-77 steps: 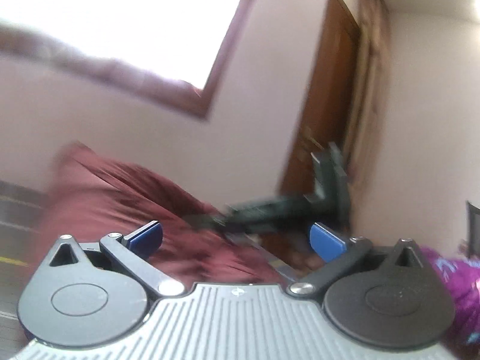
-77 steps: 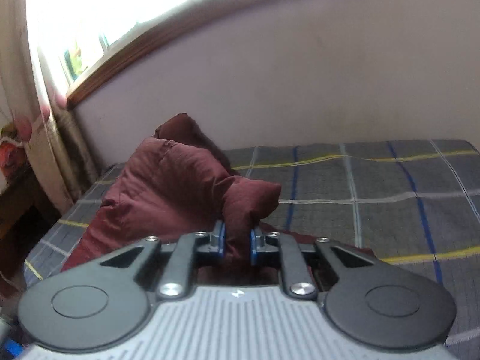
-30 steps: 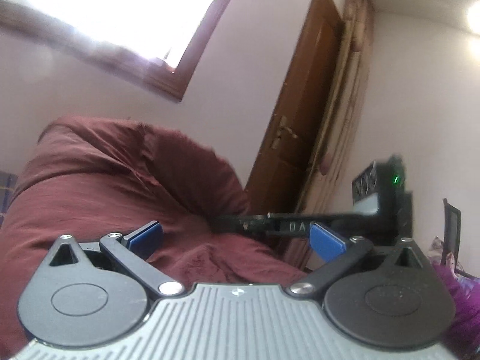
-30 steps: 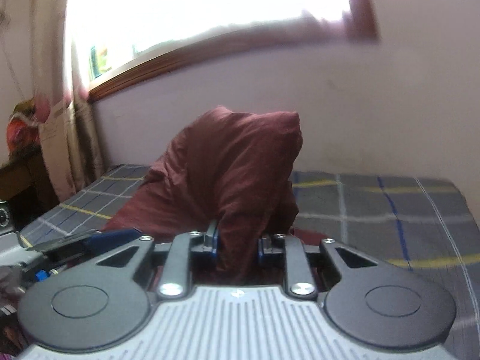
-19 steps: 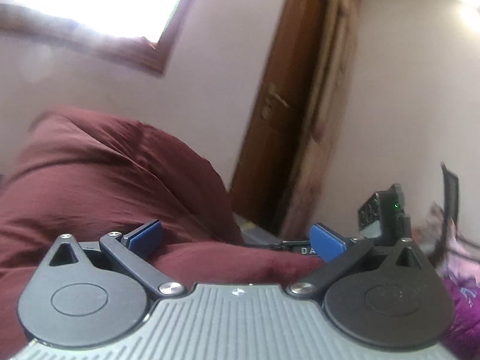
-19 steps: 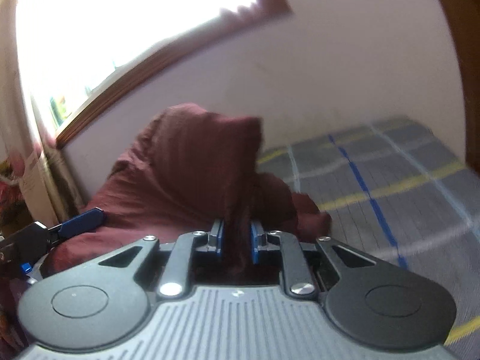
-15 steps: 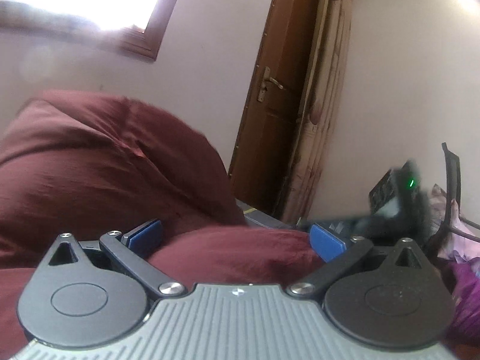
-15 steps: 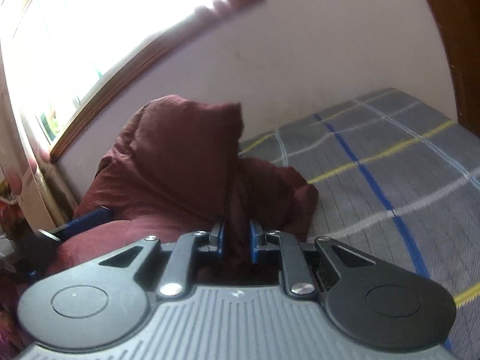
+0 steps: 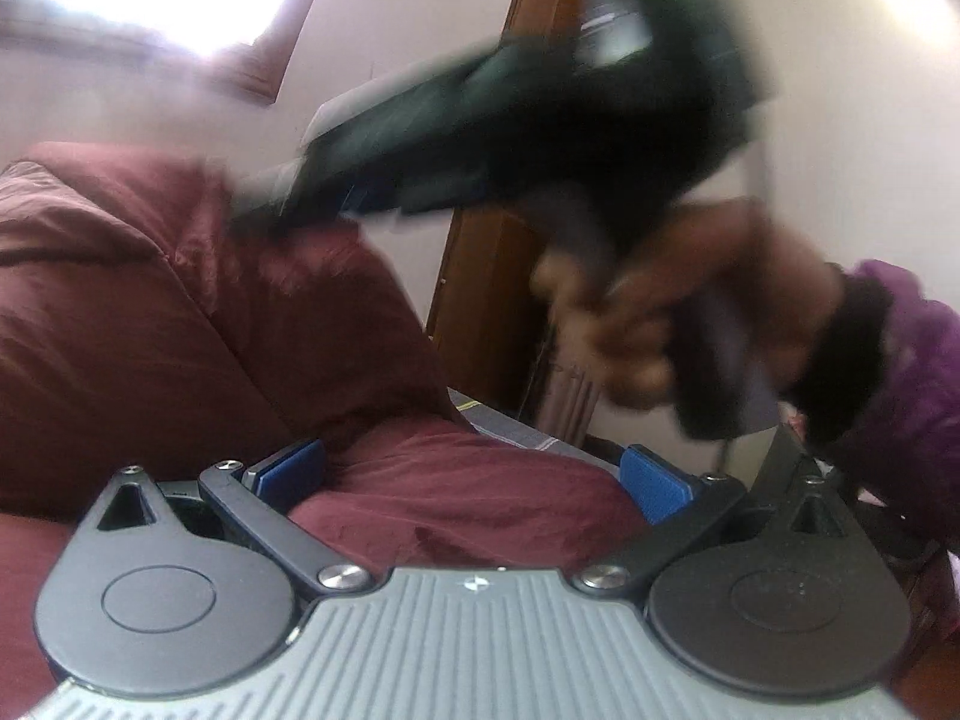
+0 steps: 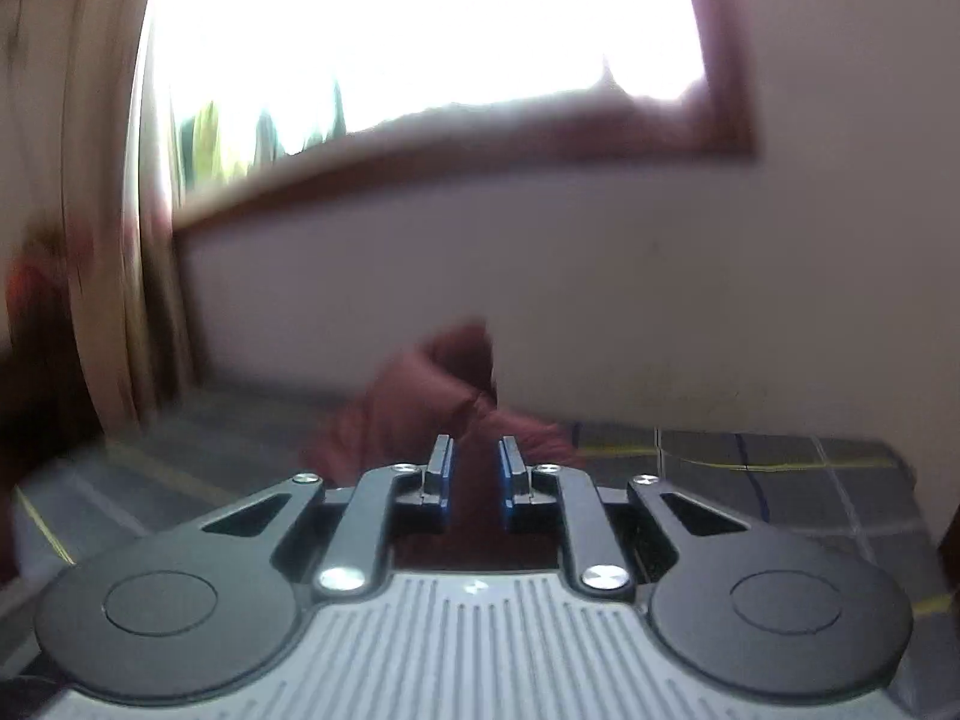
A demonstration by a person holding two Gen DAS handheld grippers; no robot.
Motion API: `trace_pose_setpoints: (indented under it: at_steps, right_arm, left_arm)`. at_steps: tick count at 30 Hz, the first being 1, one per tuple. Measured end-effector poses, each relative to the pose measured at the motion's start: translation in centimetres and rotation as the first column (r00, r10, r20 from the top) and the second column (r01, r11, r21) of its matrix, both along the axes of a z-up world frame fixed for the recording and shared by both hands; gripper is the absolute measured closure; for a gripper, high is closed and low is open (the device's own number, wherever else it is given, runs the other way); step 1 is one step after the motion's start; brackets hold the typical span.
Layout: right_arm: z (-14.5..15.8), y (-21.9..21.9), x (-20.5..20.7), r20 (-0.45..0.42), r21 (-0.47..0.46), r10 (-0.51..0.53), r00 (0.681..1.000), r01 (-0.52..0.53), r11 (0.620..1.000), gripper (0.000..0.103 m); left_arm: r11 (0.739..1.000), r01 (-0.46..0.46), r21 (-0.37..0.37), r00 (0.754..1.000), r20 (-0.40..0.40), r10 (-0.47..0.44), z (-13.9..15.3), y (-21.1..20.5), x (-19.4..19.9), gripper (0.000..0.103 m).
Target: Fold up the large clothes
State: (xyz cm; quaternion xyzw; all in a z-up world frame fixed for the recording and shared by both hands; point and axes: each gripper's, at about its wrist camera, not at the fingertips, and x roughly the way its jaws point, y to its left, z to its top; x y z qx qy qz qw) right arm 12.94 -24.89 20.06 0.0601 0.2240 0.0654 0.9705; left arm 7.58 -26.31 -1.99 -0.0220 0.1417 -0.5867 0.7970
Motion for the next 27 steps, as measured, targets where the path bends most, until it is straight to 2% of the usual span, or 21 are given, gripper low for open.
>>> trace_pose_setpoints:
  at_steps: [2, 3, 5, 9, 12, 16, 18, 20, 21, 27]
  right_arm:
    - [-2.2, -0.2, 2.3, -0.134, -0.010, -0.025, 0.991, 0.024, 1.000, 0.092]
    - [-3.3, -0.9, 3.0, -0.185, 0.019, -0.027, 0.982, 0.031, 0.999, 0.092]
    - [-5.1, -1.9, 3.2, -0.229, 0.064, -0.036, 0.973, 0.052, 0.997, 0.092]
    - [-7.6, -2.4, 2.8, -0.268, 0.068, -0.068, 0.961, 0.090, 0.994, 0.093]
    - [-8.7, -2.3, 2.2, -0.256, 0.073, -0.079, 0.963, 0.100, 0.992, 0.093]
    - [-10.4, -3.0, 1.0, -0.207, 0.133, -0.115, 0.972, 0.144, 0.981, 0.093]
    - [-11.3, -3.3, 0.2, -0.173, 0.172, -0.132, 0.976, 0.162, 0.972, 0.093]
    - [-12.0, -3.7, -0.6, -0.141, 0.218, -0.142, 0.980, 0.171, 0.961, 0.093]
    - [-12.2, -3.7, -0.9, -0.129, 0.223, -0.145, 0.981, 0.171, 0.960, 0.093]
    - [-12.7, -3.3, -1.4, -0.092, 0.151, -0.138, 0.986, 0.151, 0.977, 0.093]
  left_arm:
    - [1.000, 0.019, 0.009, 1.000, -0.002, -0.019, -0.2, -0.4, -0.1, 0.000]
    - [1.000, 0.025, 0.014, 1.000, 0.000, -0.025, -0.3, -0.5, -0.2, 0.000]
    - [0.999, 0.036, 0.022, 0.999, 0.008, -0.036, -0.5, -0.8, -0.4, 0.000]
    - [0.998, 0.052, 0.033, 0.998, 0.027, -0.052, -0.3, -0.8, -0.6, 0.000]
    - [0.998, 0.056, 0.015, 0.997, 0.043, -0.057, 0.5, 0.9, -1.2, 0.003]
    - [0.998, 0.040, -0.044, 0.996, 0.081, -0.036, 2.3, 3.0, -2.2, 0.005]
    - [0.999, 0.038, 0.008, 0.994, 0.100, -0.039, 2.3, 2.2, -2.1, 0.005]
    - [0.996, 0.062, 0.057, 0.994, 0.090, -0.067, 1.6, 1.5, -1.8, 0.013]
    - [0.995, 0.070, 0.071, 0.993, 0.087, -0.076, 0.9, 1.4, -1.6, 0.013]
    - [0.989, 0.092, 0.115, 0.991, 0.082, -0.102, -1.5, 0.1, -1.0, 0.007]
